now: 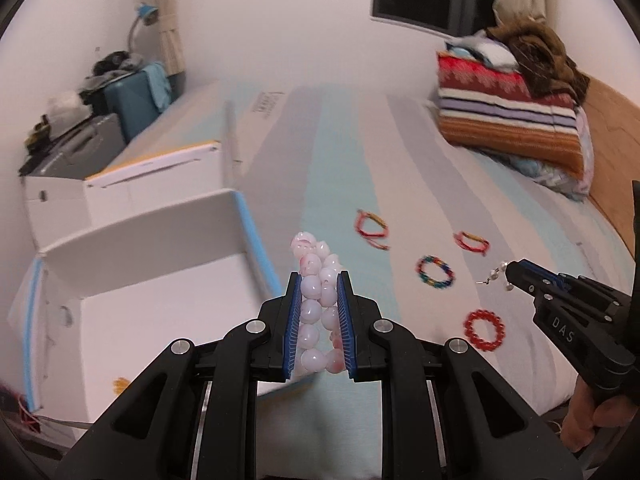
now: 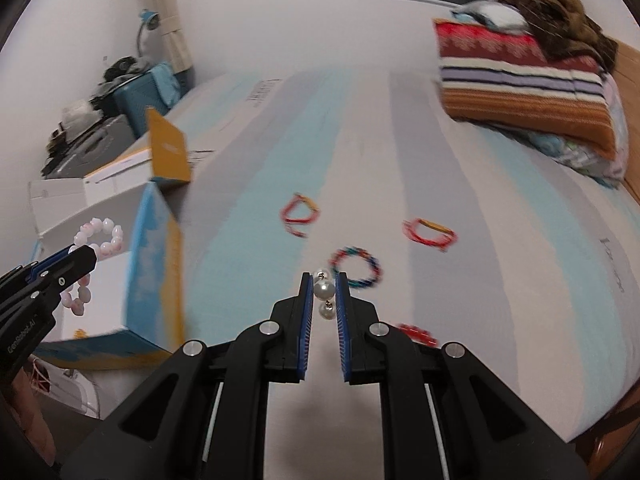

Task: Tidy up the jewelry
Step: 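Lift and carry the pink bracelet and pearl earring over the box, then open both tools to release the items into the box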

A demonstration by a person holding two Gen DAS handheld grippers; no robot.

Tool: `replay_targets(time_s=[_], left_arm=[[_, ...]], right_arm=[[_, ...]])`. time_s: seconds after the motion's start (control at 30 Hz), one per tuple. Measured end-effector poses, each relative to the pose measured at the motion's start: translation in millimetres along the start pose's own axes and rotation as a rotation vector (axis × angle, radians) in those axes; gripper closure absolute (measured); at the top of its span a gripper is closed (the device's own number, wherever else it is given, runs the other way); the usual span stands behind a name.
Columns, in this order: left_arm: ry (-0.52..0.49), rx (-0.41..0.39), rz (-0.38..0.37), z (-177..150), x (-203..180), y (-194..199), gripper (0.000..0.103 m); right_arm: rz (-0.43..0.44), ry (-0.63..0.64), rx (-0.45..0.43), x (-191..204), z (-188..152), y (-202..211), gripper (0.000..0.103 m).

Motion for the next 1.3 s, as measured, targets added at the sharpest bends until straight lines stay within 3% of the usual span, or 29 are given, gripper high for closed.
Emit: replay_targets(time_s=[0.47, 0.8, 1.3], left_arm=[[0.120, 0.023, 0.140, -21.4, 123.3, 17.5, 0.086], [0.181, 0.078, 0.209, -50.0, 181.5, 2.0, 0.086], [0.222, 0.179, 0.223, -77.3, 215.8, -37.7, 0.085]], right_arm=[[0.120, 0.132, 0.006, 134.8, 10.9, -20.6, 0.092], [0.183, 0.240, 0.045, 210.8, -4.8, -45.1, 0.092], [0.182, 0.272, 0.158, 244.3, -33.9, -97.9, 0.092]])
Point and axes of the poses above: each gripper's, at about its wrist camera, not at the fingertips, and y roughly against the way its jaws point, x to its left, z to its top, the point moved 2 cm from there along -y, roughly the way its jaws point, and after that the axes turned 7 degrees about z, right-handed, at the moved point
